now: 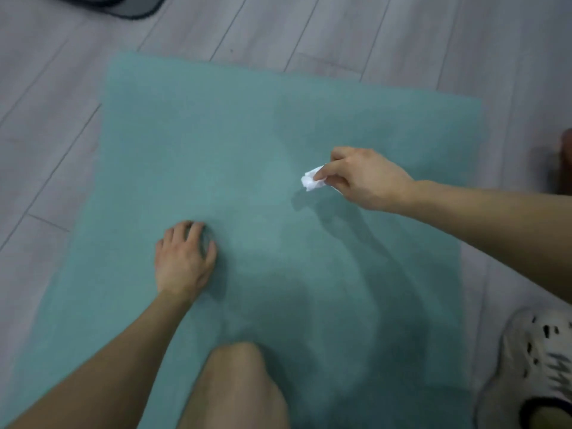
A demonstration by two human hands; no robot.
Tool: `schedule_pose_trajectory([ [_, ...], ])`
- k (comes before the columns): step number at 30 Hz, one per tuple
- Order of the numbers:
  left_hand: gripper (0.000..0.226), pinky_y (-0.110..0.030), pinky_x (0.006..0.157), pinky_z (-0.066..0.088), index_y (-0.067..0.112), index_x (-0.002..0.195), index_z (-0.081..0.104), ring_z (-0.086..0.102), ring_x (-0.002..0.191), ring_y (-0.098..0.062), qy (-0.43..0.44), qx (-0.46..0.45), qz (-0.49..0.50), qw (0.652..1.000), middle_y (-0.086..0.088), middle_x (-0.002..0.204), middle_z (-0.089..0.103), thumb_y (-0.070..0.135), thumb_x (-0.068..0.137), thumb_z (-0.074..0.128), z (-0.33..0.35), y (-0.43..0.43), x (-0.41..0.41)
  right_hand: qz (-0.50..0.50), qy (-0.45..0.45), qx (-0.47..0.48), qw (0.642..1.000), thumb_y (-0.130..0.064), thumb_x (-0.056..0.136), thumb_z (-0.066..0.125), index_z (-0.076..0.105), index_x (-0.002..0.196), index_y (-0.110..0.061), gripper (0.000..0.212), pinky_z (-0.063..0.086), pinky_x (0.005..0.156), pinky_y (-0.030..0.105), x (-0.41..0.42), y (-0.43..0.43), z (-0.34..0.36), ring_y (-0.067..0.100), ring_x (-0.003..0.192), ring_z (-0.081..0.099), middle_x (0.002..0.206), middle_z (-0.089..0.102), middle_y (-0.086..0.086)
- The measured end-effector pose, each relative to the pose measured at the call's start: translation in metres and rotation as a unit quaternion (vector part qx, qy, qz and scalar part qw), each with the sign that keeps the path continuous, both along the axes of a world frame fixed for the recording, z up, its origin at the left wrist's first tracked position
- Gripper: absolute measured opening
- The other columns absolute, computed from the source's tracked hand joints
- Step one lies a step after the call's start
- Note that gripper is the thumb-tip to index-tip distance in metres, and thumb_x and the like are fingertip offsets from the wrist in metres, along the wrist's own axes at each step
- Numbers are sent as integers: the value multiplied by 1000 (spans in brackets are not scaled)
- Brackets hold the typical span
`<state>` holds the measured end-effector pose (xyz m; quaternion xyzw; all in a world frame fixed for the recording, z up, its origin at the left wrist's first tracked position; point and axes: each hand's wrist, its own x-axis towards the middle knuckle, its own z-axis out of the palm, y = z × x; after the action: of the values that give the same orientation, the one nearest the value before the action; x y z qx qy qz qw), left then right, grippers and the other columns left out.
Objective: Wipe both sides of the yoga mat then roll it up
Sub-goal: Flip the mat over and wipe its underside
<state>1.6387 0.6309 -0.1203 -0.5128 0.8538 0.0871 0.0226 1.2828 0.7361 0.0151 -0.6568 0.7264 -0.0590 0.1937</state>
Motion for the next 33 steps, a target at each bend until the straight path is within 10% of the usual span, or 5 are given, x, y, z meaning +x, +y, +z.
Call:
schedule_pose_trajectory([
  [7,92,-48,127,25,39,163,27,17,159,-32,73,84,-175,978,-10,173,16,67,85,67,4,116,-205,-19,15,-44,999,-23,103,61,74,124,-30,26,53,67,42,-74,100,-13,33,77,63,98,57,1],
  [17,185,-81,116,14,48,155,-32,-29,155,-45,-132,155,-130,970,-9,165,-41,79,22,92,23,111,-342,-109,-59,-100,987,-20,102,62,70,126,-28,27,56,63,44,-131,166,-117,31,74,62,97,56,3],
  [26,180,-66,118,29,53,155,-28,-9,160,-44,-196,133,-152,960,-6,172,-23,91,17,81,29,104,-351,-105,-22,-169,980,-31,99,58,79,120,-25,30,49,72,40,-316,25,-143,38,82,64,98,57,11],
  [30,158,-57,109,48,57,159,-9,15,156,-40,-201,122,-172,956,0,173,0,86,36,86,40,91,-357,-171,-53,-200,963,-28,102,59,76,125,-24,28,52,73,36,-283,50,-149,34,83,64,99,59,11],
  [33,135,-50,85,60,58,155,19,41,130,-35,-199,85,-195,957,6,155,30,72,43,94,46,75,-369,-38,-139,-172,975,-21,102,53,73,125,-24,31,56,75,45,-215,110,-159,32,83,63,100,57,7],
])
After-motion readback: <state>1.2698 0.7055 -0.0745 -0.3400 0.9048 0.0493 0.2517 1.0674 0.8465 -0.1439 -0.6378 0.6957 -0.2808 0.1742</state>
